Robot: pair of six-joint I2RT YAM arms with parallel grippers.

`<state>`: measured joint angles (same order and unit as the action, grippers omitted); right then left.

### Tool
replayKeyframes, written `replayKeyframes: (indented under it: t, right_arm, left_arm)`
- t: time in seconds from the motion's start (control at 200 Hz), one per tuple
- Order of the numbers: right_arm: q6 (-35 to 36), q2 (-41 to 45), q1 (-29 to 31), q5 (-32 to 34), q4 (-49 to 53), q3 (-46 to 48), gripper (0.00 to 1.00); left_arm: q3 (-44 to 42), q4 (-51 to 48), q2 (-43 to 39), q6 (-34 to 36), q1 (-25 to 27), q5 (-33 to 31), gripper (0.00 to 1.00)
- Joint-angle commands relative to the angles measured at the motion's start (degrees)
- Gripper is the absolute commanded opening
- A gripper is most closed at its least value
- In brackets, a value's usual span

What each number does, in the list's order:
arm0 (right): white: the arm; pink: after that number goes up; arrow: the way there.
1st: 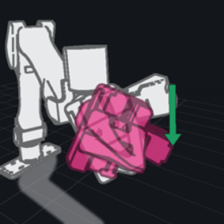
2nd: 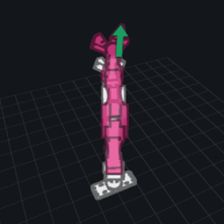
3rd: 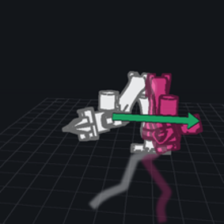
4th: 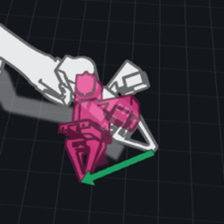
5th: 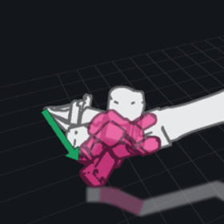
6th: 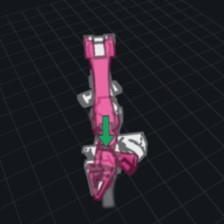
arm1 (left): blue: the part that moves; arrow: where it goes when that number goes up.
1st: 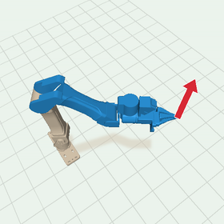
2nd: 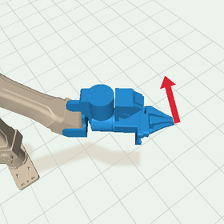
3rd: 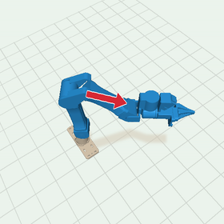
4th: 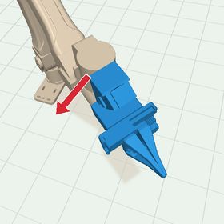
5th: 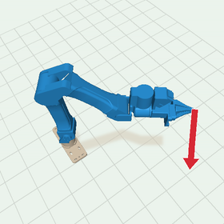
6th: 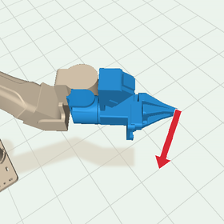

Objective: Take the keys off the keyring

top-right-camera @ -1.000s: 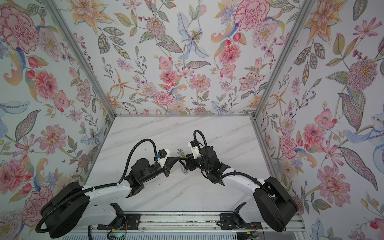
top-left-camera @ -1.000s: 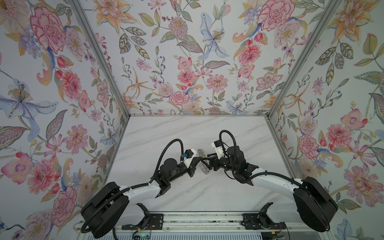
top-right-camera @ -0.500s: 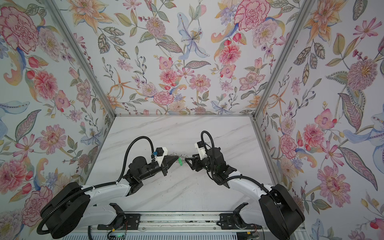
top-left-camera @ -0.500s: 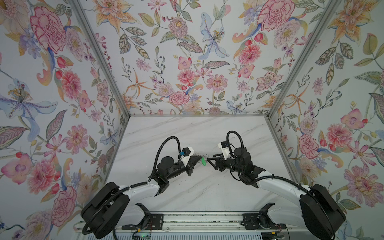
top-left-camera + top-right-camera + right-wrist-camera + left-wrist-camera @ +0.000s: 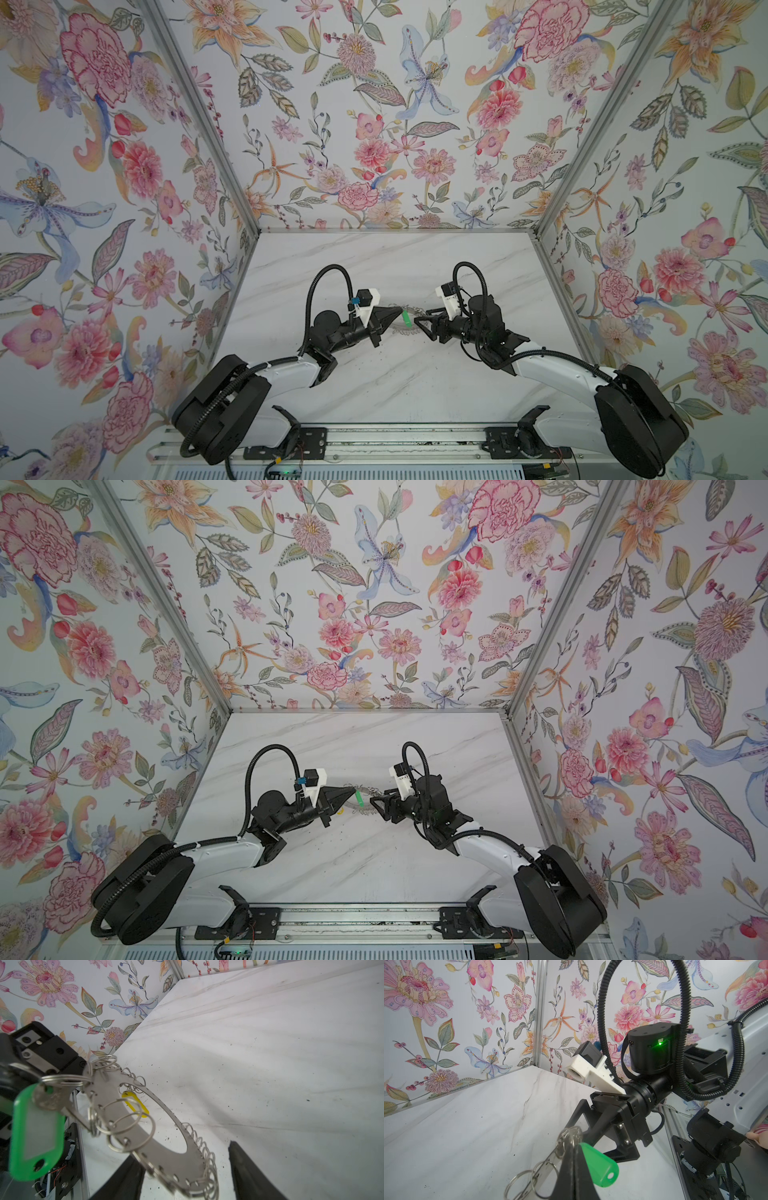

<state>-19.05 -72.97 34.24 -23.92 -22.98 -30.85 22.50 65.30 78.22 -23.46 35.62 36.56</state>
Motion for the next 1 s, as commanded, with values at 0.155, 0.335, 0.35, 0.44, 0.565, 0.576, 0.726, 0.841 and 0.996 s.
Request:
replayKeyframes:
  t: [0.155,0.335,0.35,0.44,0.565,0.576,0.726,0.841,0.996]
  right_arm:
    - [9.6,1.2,-0.6,-13.8,11.3,-7.2,0.63]
    - [12.7,4.0,-1.5,-15.0,17.9,-9.2,0.63]
    - [12.8,4.2,-1.7,-15.3,18.1,-9.3,0.63]
    - [13.0,4.8,-2.9,-17.9,18.4,-9.6,0.61]
    - [13.3,4.3,-4.3,-21.3,18.4,-10.0,0.56]
    - [13.4,4.3,-4.4,-21.4,18.4,-10.1,0.55]
    - [12.7,2.6,-5.6,-24.2,16.0,-10.6,0.43]
    - [12.5,1.3,-5.4,-25.8,14.9,-11.7,0.37]
    - [12.9,0.1,-4.9,-26.9,14.5,-13.0,0.32]
  left_arm:
    - [0.2,-0.5,-0.6,2.5,-0.5,1.9,0.00]
    - [0.1,2.6,1.4,0.9,-0.5,2.5,0.00]
    - [0.2,2.7,1.6,0.8,-0.5,2.6,0.00]
    - [0.2,3.7,2.1,0.4,-0.5,2.9,0.00]
    - [0.3,3.7,2.0,0.2,-0.4,3.3,0.00]
    - [0.3,3.6,2.0,0.2,-0.5,3.3,0.00]
    - [0.1,3.4,1.6,0.3,-0.5,3.5,0.00]
    - [-0.1,3.6,1.7,0.1,-0.4,3.8,0.00]
    - [0.2,3.5,1.8,0.1,-0.5,4.6,0.00]
